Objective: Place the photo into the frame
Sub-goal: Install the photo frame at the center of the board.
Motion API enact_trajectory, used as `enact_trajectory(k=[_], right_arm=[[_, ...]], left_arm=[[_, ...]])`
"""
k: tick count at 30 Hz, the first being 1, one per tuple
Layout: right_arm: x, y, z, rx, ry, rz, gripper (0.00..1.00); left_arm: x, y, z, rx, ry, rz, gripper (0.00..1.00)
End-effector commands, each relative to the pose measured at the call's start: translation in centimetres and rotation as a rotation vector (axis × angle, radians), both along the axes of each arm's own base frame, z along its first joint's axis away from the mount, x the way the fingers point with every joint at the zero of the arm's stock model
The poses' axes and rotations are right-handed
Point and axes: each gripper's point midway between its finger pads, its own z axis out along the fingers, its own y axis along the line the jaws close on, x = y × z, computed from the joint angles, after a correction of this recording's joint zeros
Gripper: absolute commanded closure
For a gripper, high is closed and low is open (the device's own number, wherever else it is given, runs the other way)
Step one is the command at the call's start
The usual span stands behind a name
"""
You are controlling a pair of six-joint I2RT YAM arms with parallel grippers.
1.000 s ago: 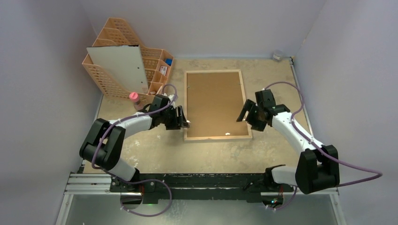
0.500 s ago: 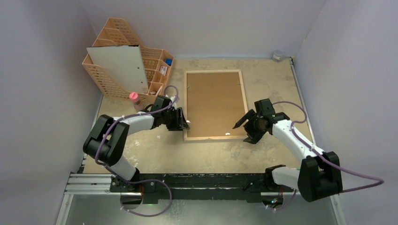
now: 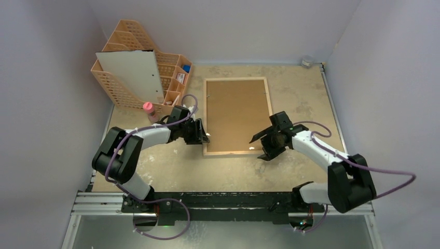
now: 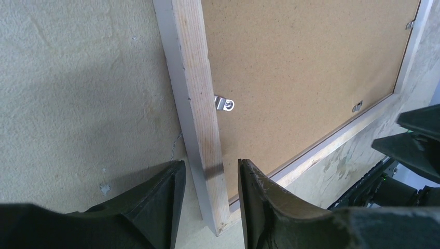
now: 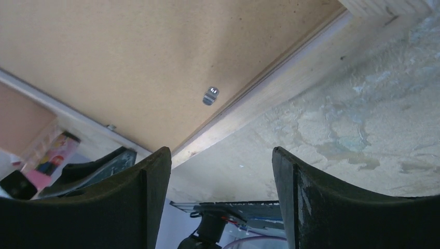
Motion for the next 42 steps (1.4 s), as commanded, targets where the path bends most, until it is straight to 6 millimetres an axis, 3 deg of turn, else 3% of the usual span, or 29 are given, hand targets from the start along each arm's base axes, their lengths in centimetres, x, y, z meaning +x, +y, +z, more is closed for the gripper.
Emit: enact_trajectory(k=[1, 7, 23, 36, 42], right_arm=[[1.7, 1.3, -0.4, 0.013, -0.003, 0.003, 0.26], [2.1, 0.9, -1.6, -0.05, 0.046, 0.017, 0.27], [0.5, -0.6, -4.7, -0.144, 0.181, -0.053, 0.31], [-0.3, -1.7, -4.8, -0.191, 0.179, -0.042, 0.5], [-0.9, -1.9, -5.2, -0.204, 0.198, -0.024, 0.66]], left_arm=[[0.8, 0.7, 0.0, 0.044, -0.044, 0.023, 0.56], [1.2, -0.2, 1.7, -0.025, -0.111, 0.004, 0.56], [1.0, 0.0, 1.4, -0.016, -0.101, 0.006, 0.56], [1.2, 0.2, 1.2, 0.003, -0.098, 0.013, 0.56], [1.2, 0.2, 1.1, 0.005, -0.097, 0.012, 0.56]])
